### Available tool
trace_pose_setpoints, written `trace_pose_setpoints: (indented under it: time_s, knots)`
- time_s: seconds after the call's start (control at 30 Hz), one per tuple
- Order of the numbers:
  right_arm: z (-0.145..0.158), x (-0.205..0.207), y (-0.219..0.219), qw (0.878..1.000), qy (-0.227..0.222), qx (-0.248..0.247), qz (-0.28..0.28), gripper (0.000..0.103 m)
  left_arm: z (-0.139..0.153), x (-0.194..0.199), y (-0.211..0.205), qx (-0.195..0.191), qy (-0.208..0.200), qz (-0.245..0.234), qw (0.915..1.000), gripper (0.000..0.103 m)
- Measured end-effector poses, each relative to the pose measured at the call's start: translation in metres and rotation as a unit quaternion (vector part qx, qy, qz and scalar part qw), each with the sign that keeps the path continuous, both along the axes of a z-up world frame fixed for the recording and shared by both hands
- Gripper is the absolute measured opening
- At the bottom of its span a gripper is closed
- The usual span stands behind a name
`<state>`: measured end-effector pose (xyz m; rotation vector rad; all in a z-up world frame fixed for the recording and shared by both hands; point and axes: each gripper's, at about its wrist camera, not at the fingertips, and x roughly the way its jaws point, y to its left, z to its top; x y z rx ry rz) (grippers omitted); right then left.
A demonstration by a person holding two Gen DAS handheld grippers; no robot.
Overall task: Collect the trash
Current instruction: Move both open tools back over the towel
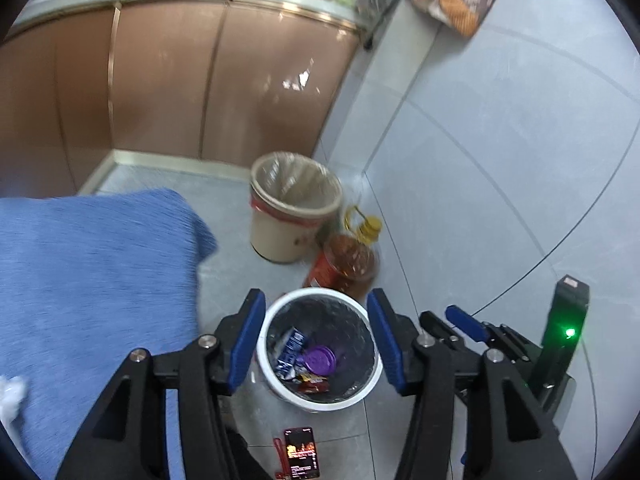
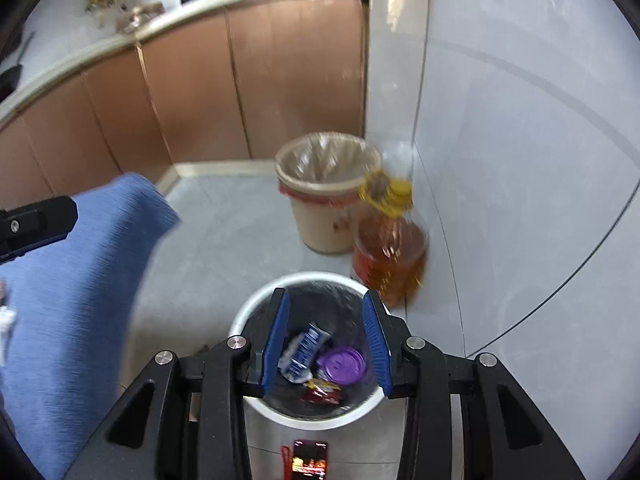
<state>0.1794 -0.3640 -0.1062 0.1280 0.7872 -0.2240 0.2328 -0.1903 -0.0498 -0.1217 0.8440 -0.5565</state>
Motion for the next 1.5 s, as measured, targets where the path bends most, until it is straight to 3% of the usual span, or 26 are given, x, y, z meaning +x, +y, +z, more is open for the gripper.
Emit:
trace_pose_setpoints:
  time_s: [0.4,0.67,1.1,1.5]
  knots:
    - [0.11,-0.051,0.08,0.992,-0.113,-0.002,0.057,0.042,0.086,-0.077,0.116,-0.025,-0.085,0.058,0.9944,0.052]
    - [0.159,-0.083,0.138,0.98,-0.165,0.0,0.115,0.044,0.102,-0.122,0.201,-0.004,-0.111,0.117,0.9869,0.052]
    - [0.18,-0.108,0.199,0.958,-0.187,0.046,0.212,0.046,0.099,-0.19,0.336,0.034,-0.113,0.231,0.9658,0.052]
    - [0.161,-0.103,0.238,0.944,-0.17,0.077,0.271,0.046,0.058,-0.216,0.402,0.031,-0.076,0.296,0.9516,0.059]
